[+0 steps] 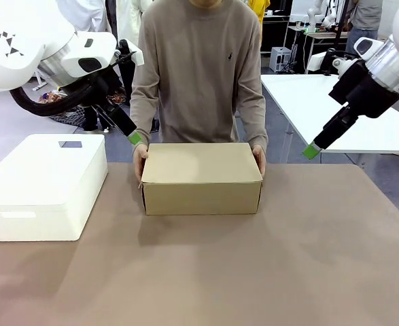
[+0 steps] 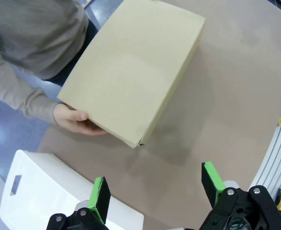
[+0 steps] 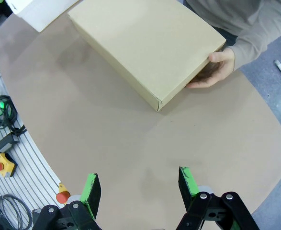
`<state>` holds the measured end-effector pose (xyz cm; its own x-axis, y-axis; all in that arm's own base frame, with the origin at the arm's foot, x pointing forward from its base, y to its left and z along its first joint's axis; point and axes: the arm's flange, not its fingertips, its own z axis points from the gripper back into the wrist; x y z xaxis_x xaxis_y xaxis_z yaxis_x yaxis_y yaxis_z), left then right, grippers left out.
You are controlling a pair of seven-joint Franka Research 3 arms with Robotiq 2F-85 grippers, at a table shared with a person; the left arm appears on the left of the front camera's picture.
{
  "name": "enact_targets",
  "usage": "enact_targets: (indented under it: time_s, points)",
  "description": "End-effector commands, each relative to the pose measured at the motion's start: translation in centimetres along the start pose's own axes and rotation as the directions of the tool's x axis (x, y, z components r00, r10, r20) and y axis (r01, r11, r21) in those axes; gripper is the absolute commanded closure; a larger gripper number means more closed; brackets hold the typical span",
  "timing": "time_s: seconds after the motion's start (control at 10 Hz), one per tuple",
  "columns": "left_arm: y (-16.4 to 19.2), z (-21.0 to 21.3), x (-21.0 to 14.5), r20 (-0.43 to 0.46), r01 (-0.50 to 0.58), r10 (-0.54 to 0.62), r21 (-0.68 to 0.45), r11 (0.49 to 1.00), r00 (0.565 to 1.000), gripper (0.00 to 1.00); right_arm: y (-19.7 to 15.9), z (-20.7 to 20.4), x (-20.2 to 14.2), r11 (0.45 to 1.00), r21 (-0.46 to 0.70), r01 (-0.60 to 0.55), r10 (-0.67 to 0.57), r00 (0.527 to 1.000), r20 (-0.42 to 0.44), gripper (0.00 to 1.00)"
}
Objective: Pack the shoes into the box.
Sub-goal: Press down on the lid of the Shoes Box.
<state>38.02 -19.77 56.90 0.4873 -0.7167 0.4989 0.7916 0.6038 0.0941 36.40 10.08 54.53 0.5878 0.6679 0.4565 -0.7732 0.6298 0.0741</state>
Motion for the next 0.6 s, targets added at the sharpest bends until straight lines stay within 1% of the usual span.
enact_targets:
  time_s: [0.0,0.5]
  points:
    - [0.09,0.0,0.16,0.005,0.0,0.0,0.001,1.0,1.0,0.0,0.0,0.07,0.03,1.0,-0.012,0.001,-0.001,1.0,-0.006,0.14]
    - [0.09,0.0,0.16,0.005,0.0,0.0,0.001,1.0,1.0,0.0,0.0,0.07,0.03,1.0,-0.012,0.001,-0.001,1.0,-0.006,0.14]
